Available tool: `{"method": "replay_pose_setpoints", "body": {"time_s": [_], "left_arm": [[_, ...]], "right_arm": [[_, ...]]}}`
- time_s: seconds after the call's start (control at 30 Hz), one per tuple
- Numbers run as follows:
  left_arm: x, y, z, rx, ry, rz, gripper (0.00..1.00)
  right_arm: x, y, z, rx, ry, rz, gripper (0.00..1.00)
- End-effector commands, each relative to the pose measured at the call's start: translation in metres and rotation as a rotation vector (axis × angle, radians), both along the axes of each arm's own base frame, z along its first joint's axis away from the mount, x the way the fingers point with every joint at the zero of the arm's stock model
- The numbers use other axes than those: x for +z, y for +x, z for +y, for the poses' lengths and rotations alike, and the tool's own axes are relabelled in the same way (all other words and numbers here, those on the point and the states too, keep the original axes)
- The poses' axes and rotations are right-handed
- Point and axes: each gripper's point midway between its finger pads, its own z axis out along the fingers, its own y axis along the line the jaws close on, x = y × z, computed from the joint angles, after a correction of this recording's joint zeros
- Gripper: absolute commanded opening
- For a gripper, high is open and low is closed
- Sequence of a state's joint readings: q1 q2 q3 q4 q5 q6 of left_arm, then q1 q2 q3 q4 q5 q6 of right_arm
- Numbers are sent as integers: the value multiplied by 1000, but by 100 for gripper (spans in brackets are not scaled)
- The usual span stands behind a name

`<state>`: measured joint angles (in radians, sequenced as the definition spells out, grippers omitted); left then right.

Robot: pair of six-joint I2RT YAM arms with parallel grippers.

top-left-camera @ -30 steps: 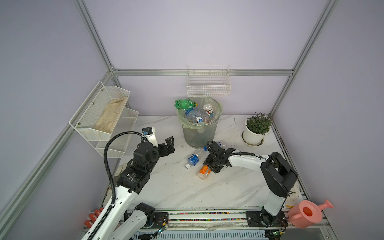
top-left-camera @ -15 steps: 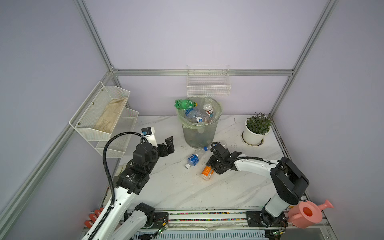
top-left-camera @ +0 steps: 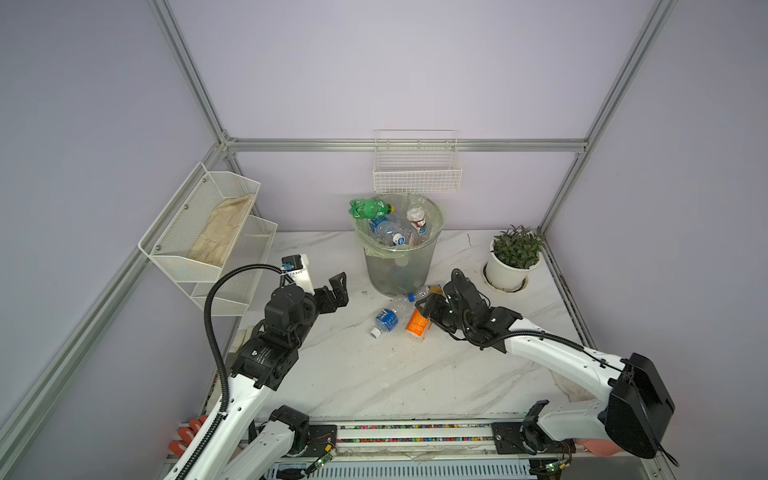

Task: Throw the plastic bottles in the bin
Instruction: 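Lower the right gripper and close it around the orange-labelled yellow-capped bottle, then lift the orange-labelled bottle with the right gripper over the wastebasket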

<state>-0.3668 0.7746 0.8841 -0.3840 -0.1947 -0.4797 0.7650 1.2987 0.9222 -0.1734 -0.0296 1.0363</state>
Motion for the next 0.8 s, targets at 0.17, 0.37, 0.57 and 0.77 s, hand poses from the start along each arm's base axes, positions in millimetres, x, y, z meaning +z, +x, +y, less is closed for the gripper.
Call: {"method": "replay_pose_setpoints", "body": {"time_s": [0.17,0.37,0.57,0.77], "left_arm": [[-5,-2,1,3,-15,2,100],[-3,0,0,-1,-17,-1,100],[-2,1,-1,-2,-15,1,100],[-2,1,-2,-8,-16,2,100]], "right_arm": [[99,9,-26,-56,-16,-280,0],[173,5,-41,-58,-14,-489,0],[244,-20,-37,63,87,-748,0],[292,-37,-47,85,102,-912,0]]}}
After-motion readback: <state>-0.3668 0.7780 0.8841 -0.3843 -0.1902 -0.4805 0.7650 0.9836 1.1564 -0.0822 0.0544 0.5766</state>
